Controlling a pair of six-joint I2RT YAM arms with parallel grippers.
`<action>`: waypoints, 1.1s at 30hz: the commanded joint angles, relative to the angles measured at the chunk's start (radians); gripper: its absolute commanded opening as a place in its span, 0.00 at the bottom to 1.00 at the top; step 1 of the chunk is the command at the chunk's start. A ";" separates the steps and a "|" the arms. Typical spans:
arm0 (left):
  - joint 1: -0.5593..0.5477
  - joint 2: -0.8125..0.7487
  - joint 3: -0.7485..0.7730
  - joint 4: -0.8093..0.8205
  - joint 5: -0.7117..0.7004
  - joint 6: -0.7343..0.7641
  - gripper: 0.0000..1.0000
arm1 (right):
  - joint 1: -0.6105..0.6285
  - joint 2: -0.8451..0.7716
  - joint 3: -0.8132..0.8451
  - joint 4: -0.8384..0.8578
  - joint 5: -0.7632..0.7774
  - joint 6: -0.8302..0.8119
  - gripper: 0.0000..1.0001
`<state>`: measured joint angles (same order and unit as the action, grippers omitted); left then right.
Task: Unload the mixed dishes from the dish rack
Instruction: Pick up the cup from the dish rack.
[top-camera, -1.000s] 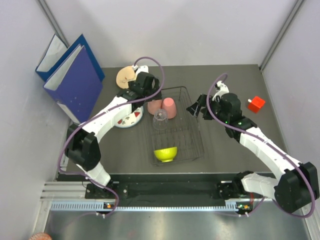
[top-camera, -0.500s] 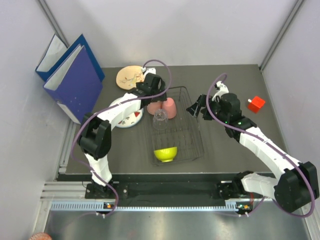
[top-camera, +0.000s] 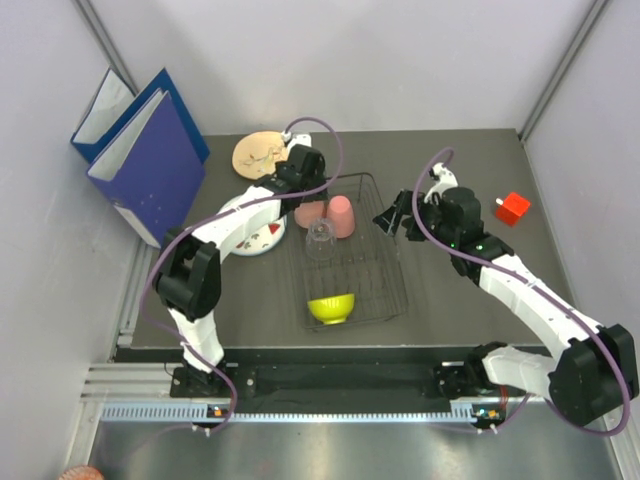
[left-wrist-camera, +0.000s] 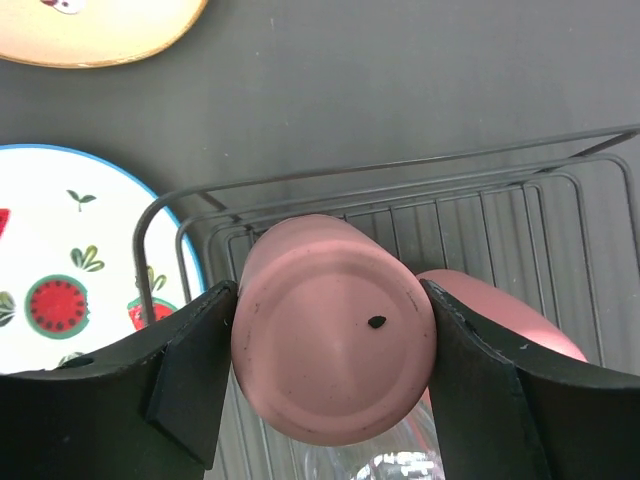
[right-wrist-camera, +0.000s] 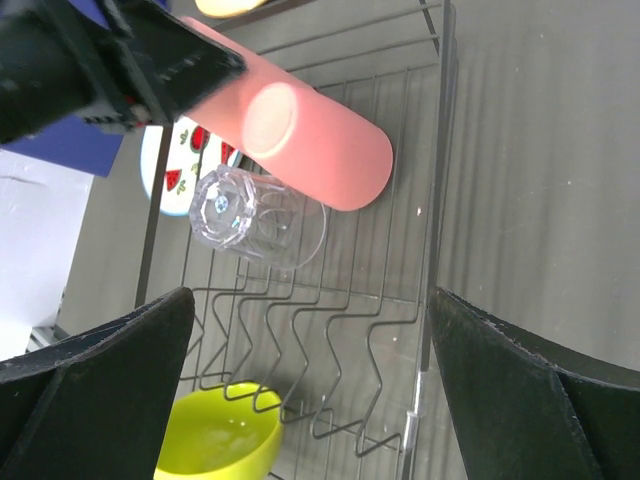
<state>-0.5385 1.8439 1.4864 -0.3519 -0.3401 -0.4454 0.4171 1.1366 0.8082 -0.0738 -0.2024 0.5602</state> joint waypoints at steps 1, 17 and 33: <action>-0.003 -0.146 0.028 0.024 -0.036 0.019 0.60 | 0.012 -0.038 -0.001 0.019 0.014 -0.011 1.00; 0.017 -0.374 0.042 0.224 0.569 -0.064 0.59 | 0.012 -0.193 -0.046 0.303 -0.129 0.086 1.00; 0.075 -0.408 -0.169 0.691 0.882 -0.407 0.07 | 0.011 -0.282 -0.109 0.474 -0.152 0.167 1.00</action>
<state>-0.4625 1.4746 1.3354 0.1574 0.4686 -0.7719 0.4171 0.8318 0.6727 0.3286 -0.3325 0.7193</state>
